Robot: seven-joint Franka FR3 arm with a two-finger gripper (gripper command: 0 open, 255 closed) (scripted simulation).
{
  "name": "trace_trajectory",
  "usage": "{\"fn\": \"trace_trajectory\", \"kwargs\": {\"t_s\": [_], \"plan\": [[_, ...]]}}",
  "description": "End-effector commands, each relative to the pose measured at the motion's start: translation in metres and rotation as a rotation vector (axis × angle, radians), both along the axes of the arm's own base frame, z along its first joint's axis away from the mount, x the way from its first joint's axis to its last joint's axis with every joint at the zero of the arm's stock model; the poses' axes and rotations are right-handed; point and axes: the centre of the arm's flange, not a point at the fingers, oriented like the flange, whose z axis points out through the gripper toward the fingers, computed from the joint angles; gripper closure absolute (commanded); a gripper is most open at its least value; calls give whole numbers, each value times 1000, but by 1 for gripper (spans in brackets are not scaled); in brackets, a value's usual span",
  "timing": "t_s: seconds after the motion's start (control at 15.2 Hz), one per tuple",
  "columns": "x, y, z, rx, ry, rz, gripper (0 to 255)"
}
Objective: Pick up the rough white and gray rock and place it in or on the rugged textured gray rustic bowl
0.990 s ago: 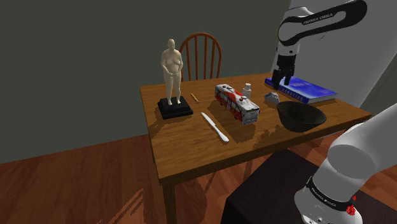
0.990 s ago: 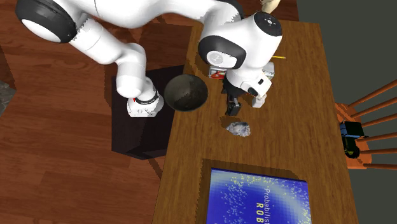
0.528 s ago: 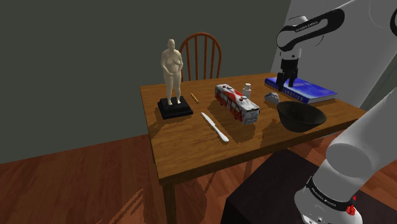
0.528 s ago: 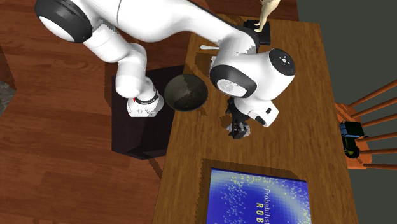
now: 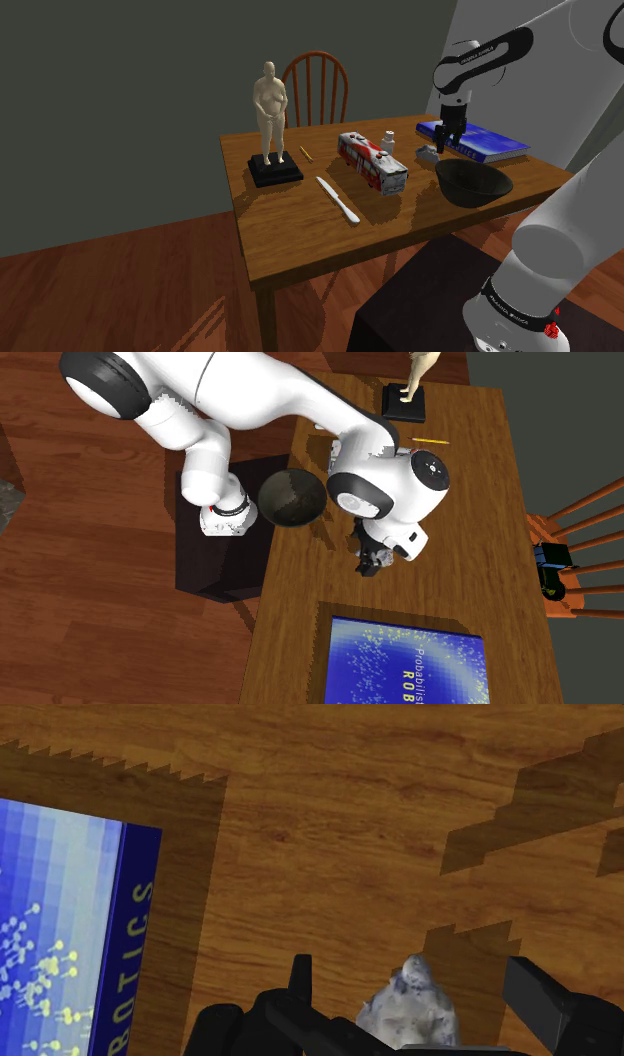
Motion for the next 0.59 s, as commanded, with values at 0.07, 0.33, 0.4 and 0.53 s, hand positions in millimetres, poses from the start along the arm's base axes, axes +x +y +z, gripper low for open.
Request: {"fn": "trace_trajectory", "kwargs": {"t_s": [0.07, 0.33, 0.4, 0.53], "plan": [[0, 0, -2, 0, 0, 0, 0], [-1, 0, -2, 0, 0, 0, 0], [-1, 0, -2, 0, 0, 0, 255], [-1, 0, -2, 0, 0, 0, 255]]}}
